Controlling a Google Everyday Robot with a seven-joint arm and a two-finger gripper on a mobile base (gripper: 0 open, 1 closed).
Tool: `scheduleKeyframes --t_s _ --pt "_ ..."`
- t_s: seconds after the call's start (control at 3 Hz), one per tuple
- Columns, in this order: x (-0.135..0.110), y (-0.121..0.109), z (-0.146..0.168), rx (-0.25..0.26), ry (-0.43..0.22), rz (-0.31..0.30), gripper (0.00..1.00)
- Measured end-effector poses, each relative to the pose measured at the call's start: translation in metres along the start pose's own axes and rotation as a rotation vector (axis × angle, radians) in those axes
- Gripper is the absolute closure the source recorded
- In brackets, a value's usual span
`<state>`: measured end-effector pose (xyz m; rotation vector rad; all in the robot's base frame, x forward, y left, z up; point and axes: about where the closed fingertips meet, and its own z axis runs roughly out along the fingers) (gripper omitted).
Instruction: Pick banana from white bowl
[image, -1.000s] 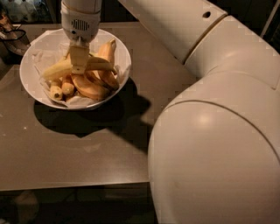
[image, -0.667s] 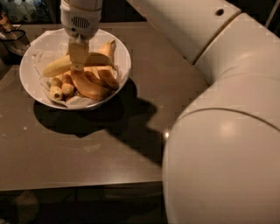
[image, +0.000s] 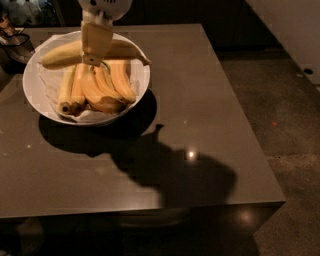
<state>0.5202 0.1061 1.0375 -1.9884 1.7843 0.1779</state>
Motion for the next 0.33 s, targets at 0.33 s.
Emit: scheduleKeyframes --t_s 0.33 --pt "0.0000 0.0000 0.0000 0.000 0.000 0.000 1.00"
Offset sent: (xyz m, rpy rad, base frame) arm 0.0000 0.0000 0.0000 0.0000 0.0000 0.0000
